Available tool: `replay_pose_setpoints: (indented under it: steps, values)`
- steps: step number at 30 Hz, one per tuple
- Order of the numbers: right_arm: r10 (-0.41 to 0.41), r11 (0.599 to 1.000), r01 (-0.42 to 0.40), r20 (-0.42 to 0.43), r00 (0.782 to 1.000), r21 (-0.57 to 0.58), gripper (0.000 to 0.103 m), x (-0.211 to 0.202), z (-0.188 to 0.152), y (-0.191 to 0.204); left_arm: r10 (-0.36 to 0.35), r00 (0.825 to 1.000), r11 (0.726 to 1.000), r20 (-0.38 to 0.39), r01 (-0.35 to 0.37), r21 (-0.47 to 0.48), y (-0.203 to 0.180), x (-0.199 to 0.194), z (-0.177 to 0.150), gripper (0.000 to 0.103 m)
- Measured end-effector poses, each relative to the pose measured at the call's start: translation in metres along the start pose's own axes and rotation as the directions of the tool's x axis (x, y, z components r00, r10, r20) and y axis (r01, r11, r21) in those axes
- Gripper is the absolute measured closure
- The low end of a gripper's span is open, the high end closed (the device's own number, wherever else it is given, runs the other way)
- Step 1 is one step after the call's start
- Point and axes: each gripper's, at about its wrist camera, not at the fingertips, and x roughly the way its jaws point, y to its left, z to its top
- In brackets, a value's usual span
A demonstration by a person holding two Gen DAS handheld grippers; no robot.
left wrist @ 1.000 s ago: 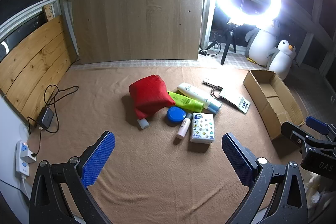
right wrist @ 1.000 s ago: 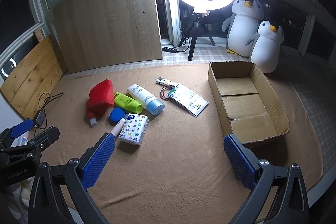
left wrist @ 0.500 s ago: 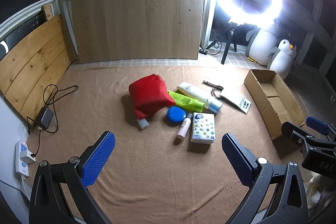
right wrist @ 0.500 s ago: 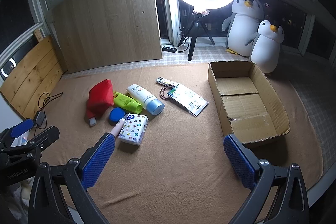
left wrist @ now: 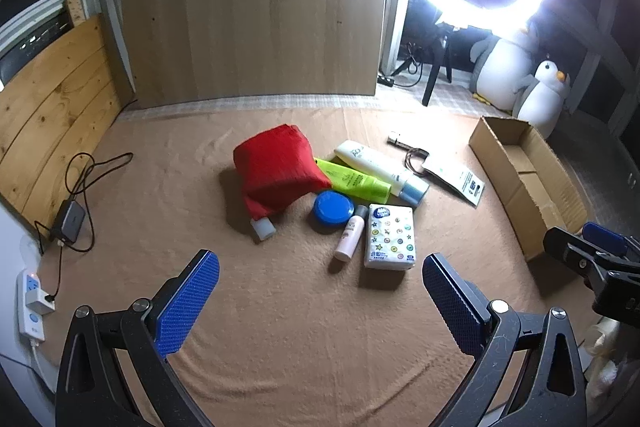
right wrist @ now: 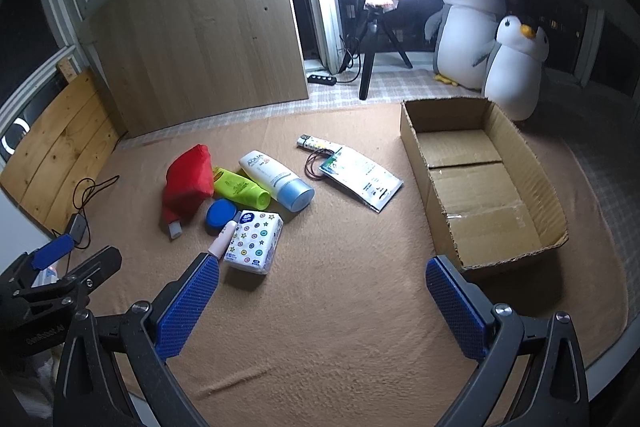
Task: Organize objects
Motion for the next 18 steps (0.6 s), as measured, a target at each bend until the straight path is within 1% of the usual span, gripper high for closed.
replay_pose_setpoints:
  steps: [7, 12, 18]
  values:
    - [0.017, 1.0, -0.017, -0.031, 0.999, 0.011, 0.001, 0.015, 0.001, -0.003, -0.019, 0.999, 1.0, -0.029, 0.02, 0.012, -0.004, 0.027, 0.004, 0.0]
    - [0.01, 1.0, -0.01, -0.041, 0.999, 0.01, 0.001, 0.022, 0.0, -0.003, -0.05, 0.997, 0.999, -0.054, 0.05, 0.001, -0.006, 0.047, 0.006, 0.0]
    - [0.003, 1.0, -0.002, -0.042, 0.999, 0.019, 0.001, 0.026, 0.001, -0.009, -0.081, 0.992, 0.996, -0.095, 0.083, 0.014, -0.016, 0.076, 0.012, 0.002]
